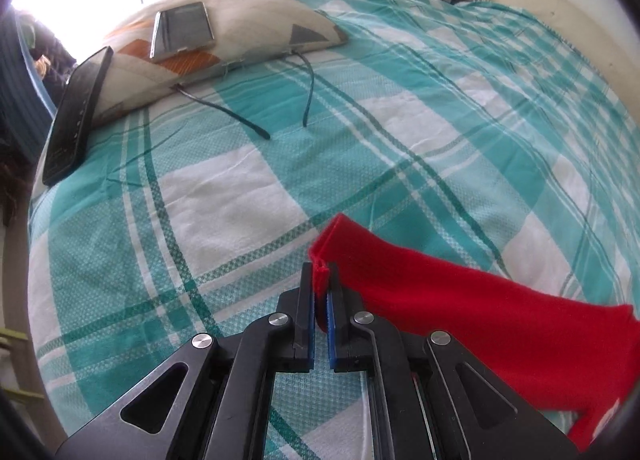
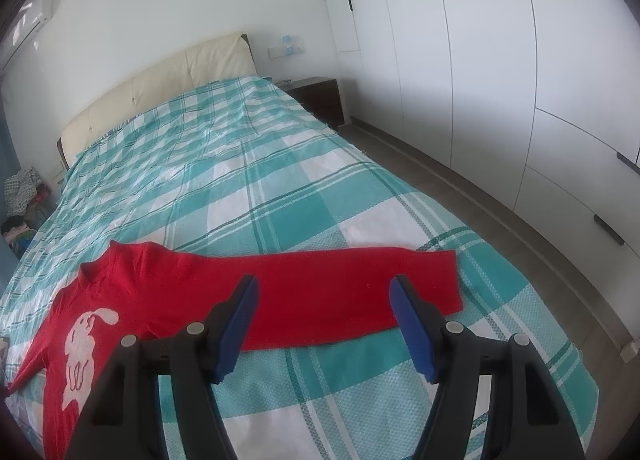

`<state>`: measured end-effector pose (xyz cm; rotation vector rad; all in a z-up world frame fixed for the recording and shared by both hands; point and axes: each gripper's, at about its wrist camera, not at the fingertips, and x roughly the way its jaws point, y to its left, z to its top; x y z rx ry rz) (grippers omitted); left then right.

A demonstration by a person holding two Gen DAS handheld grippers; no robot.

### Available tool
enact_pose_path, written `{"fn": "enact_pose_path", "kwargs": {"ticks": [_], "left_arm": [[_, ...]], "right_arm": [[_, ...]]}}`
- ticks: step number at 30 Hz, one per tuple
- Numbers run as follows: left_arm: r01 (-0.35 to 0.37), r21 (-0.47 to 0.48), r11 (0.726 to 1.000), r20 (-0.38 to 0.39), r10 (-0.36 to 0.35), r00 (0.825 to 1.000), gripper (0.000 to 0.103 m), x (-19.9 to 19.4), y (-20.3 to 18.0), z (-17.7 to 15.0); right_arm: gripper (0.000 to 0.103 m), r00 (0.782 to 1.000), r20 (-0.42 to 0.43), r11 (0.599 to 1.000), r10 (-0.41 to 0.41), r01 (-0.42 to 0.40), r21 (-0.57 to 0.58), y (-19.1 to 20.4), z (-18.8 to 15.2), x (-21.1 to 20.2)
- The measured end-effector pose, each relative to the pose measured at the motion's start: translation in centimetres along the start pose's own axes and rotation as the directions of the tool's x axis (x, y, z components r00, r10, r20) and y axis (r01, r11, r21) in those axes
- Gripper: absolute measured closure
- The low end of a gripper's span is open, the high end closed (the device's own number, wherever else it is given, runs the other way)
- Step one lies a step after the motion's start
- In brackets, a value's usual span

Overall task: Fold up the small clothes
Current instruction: 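Lay the held sleeve across the sweater body with the left tool, release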

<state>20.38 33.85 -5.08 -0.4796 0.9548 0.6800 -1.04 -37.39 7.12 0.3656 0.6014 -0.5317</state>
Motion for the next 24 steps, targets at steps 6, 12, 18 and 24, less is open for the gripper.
{"fn": "enact_pose_path", "kwargs": {"ticks": [6, 12, 18, 24], "left_arm": [[-0.035, 0.031, 0.999, -0.041, 0.036, 0.999, 0.100, 1.5, -0.2, -0.2], [-0.002, 0.010, 1.000, -0.077, 0.002, 0.997, 0.100, 2.1, 0.6, -0.2], [0.016, 0.004, 1.000, -0.088, -0.016, 0.996, 0.096, 2.0, 1.0, -0.4], [0.055, -0.049, 0.997, -0.106, -0.060, 0.993, 0.091, 1.5, 2.1, -0.4]], "right_arm": [[0.036, 1.000, -0.005, 1.000, -0.012, 0.012, 0.002, -0.1, 0.0, 0.2], [0.036, 1.000, -0.004, 1.000, -0.015, 0.015, -0.006, 0.0, 0.0, 0.2], [0.036, 1.000, -0.005, 1.000, -0.013, 0.013, 0.001, -0.1, 0.0, 0.2], [0.036, 1.000, 0.000, 1.000, -0.009, 0.009, 0.008, -0.3, 0.0, 0.1]]}}
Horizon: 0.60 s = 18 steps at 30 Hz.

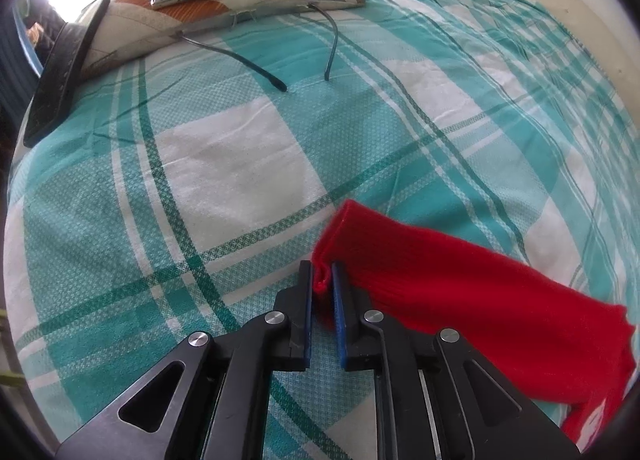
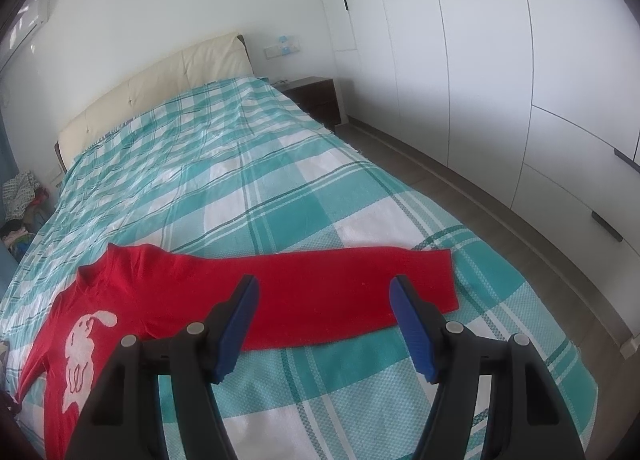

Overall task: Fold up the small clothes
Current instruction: 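Lay the held sleeve across the sweater body with the left tool, release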

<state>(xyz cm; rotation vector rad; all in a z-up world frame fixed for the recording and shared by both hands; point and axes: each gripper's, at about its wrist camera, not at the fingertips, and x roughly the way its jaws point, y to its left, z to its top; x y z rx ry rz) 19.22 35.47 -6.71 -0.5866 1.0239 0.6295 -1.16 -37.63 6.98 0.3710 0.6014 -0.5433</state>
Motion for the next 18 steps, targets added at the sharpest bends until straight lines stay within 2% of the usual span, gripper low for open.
{"fn": "enact_pose_path", "kwargs": {"ticks": [3, 6, 7, 8, 10, 12, 15, 18], "left_arm": [[0.020, -0.039, 0.999, -0.010, -0.020, 1.000, 0.084, -0.4, 0.6, 0.0], [0.030, -0.079, 0.996, -0.020, -0.032, 0.999, 0.060, -1.1, 1.0, -0.1], [0.027, -0.083, 0.996, -0.018, -0.029, 0.999, 0.047, -1.5, 1.1, -0.2], [0.009, -0.086, 0.996, -0.008, -0.010, 1.000, 0.035, -1.8, 1.1, -0.2], [-0.057, -0.102, 0.993, 0.021, 0.060, 0.998, 0.025, -2.5, 1.5, -0.3], [-0.088, -0.139, 0.986, 0.046, 0.095, 0.994, 0.024, -3.2, 2.3, -0.1], [-0.093, -0.202, 0.975, 0.089, 0.113, 0.990, 0.023, -4.5, 3.5, 0.2], [-0.096, -0.242, 0.966, 0.157, 0.136, 0.978, 0.018, -6.2, 4.0, 0.1]], "right_arm": [[0.036, 1.000, 0.000, 1.000, 0.000, 0.000, 0.001, -0.1, 0.0, 0.0], [0.035, 1.000, 0.000, 1.000, 0.001, -0.001, 0.001, -0.1, 0.0, 0.0], [0.035, 1.000, 0.000, 1.000, 0.001, -0.001, 0.001, -0.1, 0.0, 0.0], [0.034, 1.000, 0.000, 1.000, 0.001, -0.001, 0.002, -0.1, 0.0, 0.0], [0.034, 1.000, 0.000, 1.000, 0.000, 0.000, 0.001, -0.1, 0.0, 0.0], [0.034, 1.000, 0.001, 1.000, 0.001, -0.001, 0.000, -0.1, 0.0, 0.0], [0.034, 1.000, 0.010, 1.000, -0.004, 0.004, -0.001, -0.2, 0.1, -0.2], [0.034, 1.000, 0.017, 1.000, -0.008, 0.007, 0.002, -0.3, 0.2, -0.5]]}}
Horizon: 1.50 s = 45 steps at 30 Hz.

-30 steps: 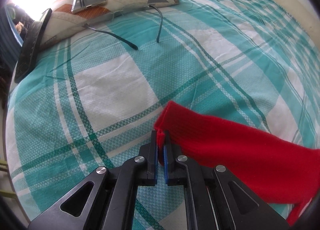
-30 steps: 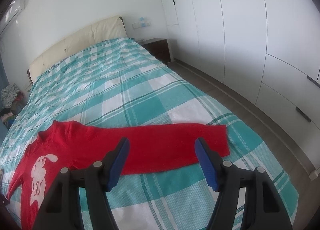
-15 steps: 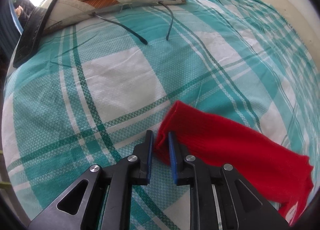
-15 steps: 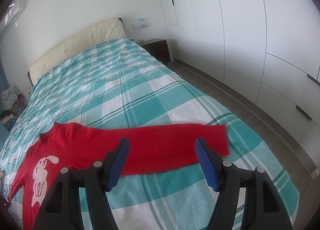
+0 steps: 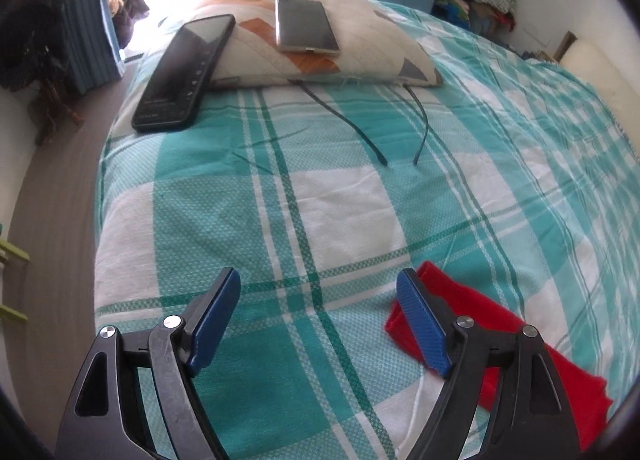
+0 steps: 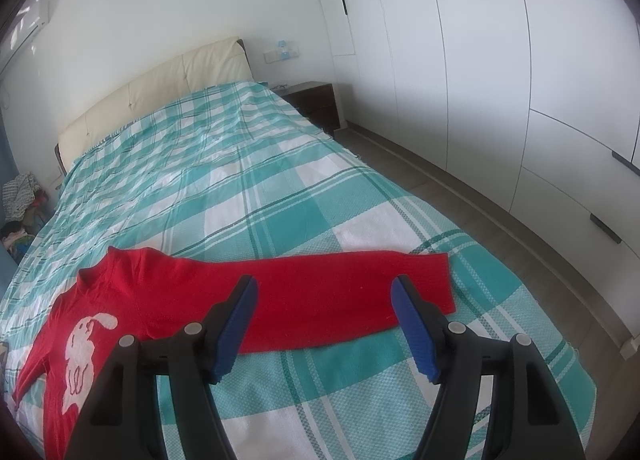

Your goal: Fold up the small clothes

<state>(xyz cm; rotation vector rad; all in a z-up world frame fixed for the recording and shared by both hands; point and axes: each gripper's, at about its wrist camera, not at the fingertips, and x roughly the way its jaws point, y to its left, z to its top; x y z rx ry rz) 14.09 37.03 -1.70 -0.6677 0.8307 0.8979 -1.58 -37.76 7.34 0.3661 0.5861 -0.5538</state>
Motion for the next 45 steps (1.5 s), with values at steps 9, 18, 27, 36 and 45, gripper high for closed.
{"fn": "enact_pose_path", "kwargs": {"ticks": [9, 18, 27, 36, 45], "left_arm": [[0.110, 0.139, 0.984, 0.134, -0.129, 0.983, 0.014, -4.1, -4.6, -1.6], [0.133, 0.320, 0.938, 0.197, -0.203, 0.959, 0.010, -6.6, -8.3, -3.7], [0.129, 0.324, 0.937, 0.188, -0.198, 0.962, 0.009, -6.5, -8.6, -4.1], [0.124, 0.317, 0.940, 0.194, -0.192, 0.962, 0.009, -6.5, -8.4, -4.1], [0.118, 0.319, 0.940, 0.186, -0.185, 0.965, 0.009, -6.3, -8.6, -4.3]], "right_arm": [[0.031, 1.000, 0.015, 1.000, -0.022, 0.022, -0.004, -0.2, 0.2, -0.2], [0.031, 1.000, 0.015, 1.000, -0.024, 0.024, -0.003, -0.3, 0.2, -0.1], [0.031, 1.000, 0.018, 1.000, -0.017, 0.016, 0.006, -0.2, 0.0, 0.0], [0.031, 1.000, 0.018, 1.000, -0.017, 0.016, 0.008, -0.3, 0.0, 0.0], [0.031, 1.000, 0.017, 1.000, -0.016, 0.015, 0.009, -0.4, 0.0, -0.1]]}}
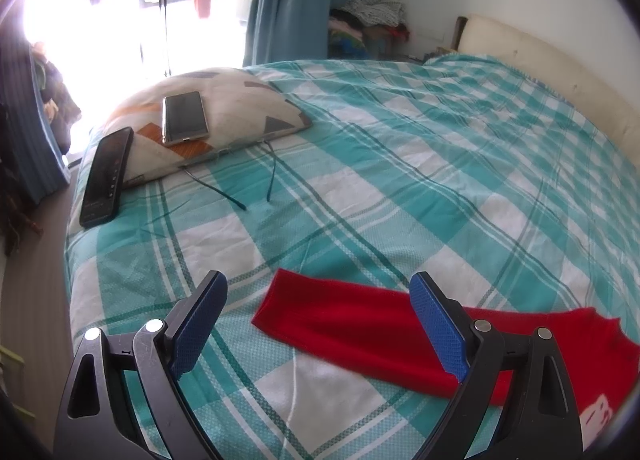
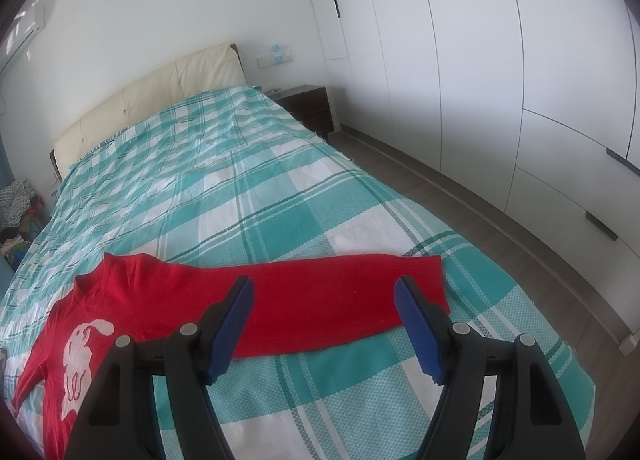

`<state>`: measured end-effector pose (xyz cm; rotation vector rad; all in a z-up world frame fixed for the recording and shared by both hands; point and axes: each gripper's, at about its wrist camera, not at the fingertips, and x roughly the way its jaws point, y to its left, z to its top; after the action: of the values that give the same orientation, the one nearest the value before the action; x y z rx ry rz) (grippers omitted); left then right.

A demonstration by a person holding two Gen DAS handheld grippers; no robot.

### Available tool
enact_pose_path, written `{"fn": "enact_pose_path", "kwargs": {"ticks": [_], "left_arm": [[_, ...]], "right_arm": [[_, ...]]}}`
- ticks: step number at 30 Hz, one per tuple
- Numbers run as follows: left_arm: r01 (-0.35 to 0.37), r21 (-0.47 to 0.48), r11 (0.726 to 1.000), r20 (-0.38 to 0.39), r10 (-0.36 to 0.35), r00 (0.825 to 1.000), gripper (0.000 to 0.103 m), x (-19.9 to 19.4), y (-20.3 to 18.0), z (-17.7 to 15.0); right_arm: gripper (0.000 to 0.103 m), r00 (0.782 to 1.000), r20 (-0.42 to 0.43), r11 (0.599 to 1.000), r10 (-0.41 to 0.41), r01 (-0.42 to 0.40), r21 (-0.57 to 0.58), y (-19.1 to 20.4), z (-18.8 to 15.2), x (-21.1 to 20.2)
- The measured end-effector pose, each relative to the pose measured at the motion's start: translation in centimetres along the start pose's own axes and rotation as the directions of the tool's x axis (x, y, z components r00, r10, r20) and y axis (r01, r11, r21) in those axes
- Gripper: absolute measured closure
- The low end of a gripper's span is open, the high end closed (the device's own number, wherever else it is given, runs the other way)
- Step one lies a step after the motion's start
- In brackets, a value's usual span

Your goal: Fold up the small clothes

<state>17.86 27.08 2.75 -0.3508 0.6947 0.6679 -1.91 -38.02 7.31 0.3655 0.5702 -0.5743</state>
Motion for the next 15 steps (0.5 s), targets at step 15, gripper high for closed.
{"fn": "enact_pose_path", "kwargs": {"ticks": [15], "left_arm": [[-0.002, 0.004, 1.000, 0.007, 0.002, 1.000, 0.009, -0.13, -0.11, 0.02]], "right_arm": [[0.031, 1.000, -0.001, 1.000, 0.000, 0.000, 0.003, -0.07, 0.02, -0.04]]}}
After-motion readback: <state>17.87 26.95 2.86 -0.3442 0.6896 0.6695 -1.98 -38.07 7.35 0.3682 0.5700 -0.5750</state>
